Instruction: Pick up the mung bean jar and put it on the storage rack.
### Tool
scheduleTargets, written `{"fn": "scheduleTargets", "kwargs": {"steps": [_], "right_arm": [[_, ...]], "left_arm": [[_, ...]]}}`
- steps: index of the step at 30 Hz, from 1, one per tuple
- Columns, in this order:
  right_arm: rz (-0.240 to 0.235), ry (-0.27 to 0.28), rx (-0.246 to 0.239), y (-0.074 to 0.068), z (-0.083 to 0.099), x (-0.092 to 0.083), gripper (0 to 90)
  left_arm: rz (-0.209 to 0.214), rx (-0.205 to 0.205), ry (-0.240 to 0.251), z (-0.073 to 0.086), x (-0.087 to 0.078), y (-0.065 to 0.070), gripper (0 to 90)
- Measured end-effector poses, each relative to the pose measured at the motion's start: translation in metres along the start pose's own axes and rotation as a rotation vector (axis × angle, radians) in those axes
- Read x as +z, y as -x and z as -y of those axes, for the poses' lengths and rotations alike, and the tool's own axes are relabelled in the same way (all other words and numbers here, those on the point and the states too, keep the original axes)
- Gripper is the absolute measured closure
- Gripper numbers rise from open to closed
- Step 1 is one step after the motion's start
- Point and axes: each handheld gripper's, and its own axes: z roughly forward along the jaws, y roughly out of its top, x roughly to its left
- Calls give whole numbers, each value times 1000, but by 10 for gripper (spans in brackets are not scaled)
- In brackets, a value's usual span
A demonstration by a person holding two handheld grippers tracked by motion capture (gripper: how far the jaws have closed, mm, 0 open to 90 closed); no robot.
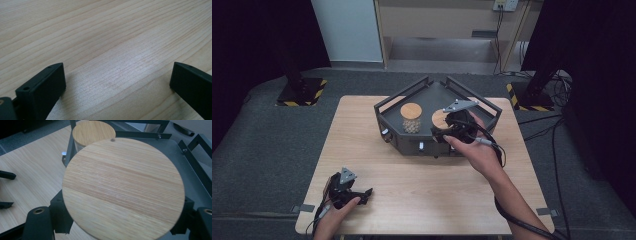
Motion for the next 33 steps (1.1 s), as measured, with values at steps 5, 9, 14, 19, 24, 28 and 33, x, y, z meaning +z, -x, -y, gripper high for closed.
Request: {"fn": "scheduleTargets", "kwargs": {"steps": [5,9,14,19,24,28,33], "right_arm": [[2,0,12,3,-1,2,255],[5,-6,12,5,-4,5,255],[9,-8,11,7,-8,10,255],[10,-12,12,8,-11,15,255],[13,-19,12,9,-14,20,255],[15,-23,17,11,-15,24,255],[20,-31,23,13,-17,29,255]], "left_arm": [[0,0,0,0,0,0,0],[0,0,0,0,0,0,0],[0,0,0,0,0,0,0],[0,0,0,0,0,0,0],[0,0,0,0,0,0,0],[0,0,0,0,0,0,0],[0,0,0,0,0,0,0]]}}
